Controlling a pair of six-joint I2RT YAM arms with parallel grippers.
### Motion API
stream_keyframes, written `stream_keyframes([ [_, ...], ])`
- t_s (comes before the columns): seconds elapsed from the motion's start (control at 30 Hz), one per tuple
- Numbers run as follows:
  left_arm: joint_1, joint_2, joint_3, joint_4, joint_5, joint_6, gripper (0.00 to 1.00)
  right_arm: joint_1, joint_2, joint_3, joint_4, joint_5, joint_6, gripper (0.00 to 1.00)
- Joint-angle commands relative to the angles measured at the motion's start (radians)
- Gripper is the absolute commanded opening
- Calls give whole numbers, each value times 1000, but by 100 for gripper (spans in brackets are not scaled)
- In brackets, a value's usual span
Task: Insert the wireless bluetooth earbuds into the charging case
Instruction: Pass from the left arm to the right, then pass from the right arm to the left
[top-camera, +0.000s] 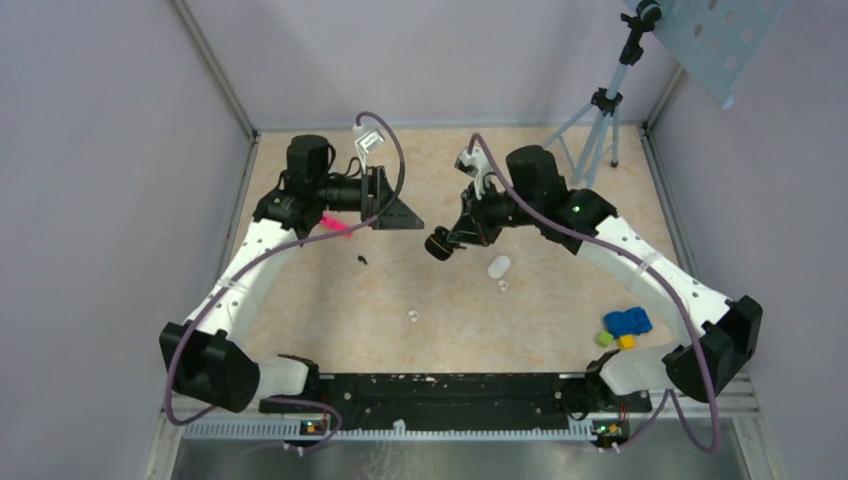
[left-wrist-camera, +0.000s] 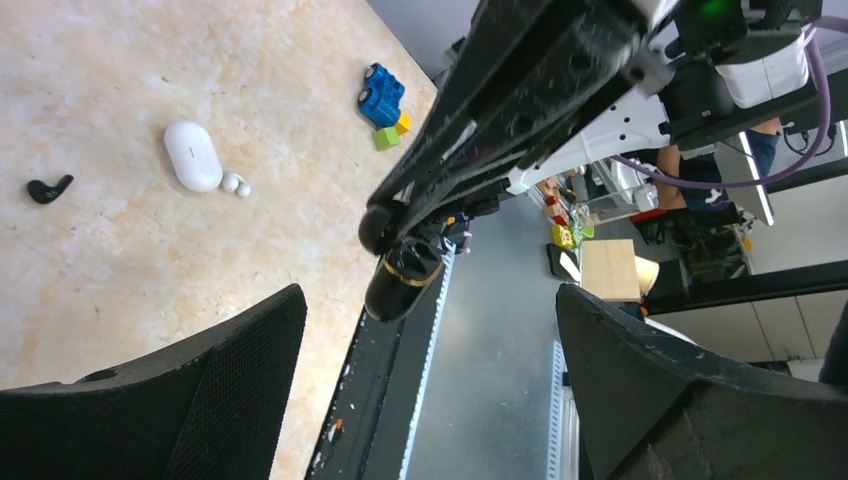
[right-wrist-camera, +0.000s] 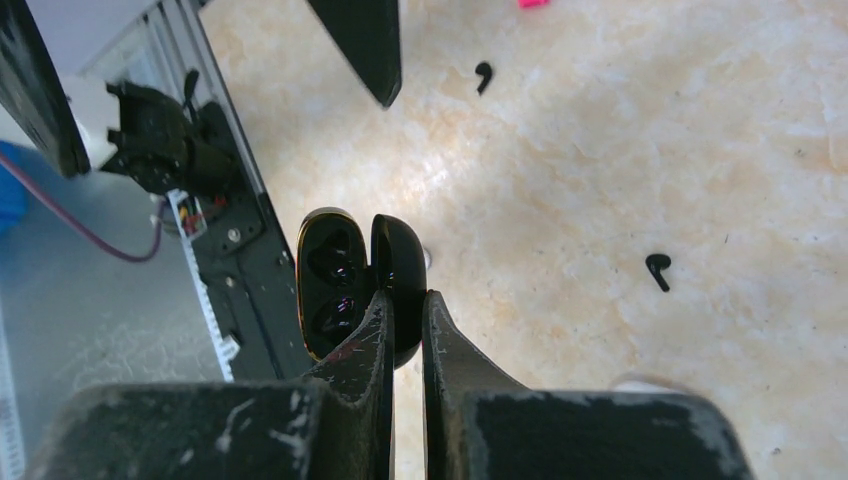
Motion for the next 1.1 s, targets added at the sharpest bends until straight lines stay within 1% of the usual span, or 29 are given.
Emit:
stream_keyframes([
  [0.0,0,17,53,-31,-2,53,99,43,-4,50,-84,73,-160,0],
  [0.13,-11,50,38,-23,89,17,95,59,-18,55,-69,73,-198,0],
  [0.2,-29,56,28,-24,78,24,94,61,-22,57,-60,55,-210,0],
  [0.33,-60,65,29,-18,64,35,86,62,-30,55,-47,19,-220,0],
  [0.57,-101,60,11,24,42,38,75,62,-31,54,-24,-39,-212,0],
  [0.67,-114,72,6,25,30,38,68,62,-35,53,-4,-56,-199,0],
  [0.73,-120,80,-2,41,48,20,63,62,-36,54,5,-64,-192,0],
  [0.83,-121,79,-21,82,56,-6,59,62,-36,58,7,-72,-190,0],
  [0.97,-122,76,-31,95,56,-14,54,62,-42,61,2,-79,-188,0],
  [1.07,-126,77,-42,96,58,-13,54,63,-43,62,7,-85,-184,0],
])
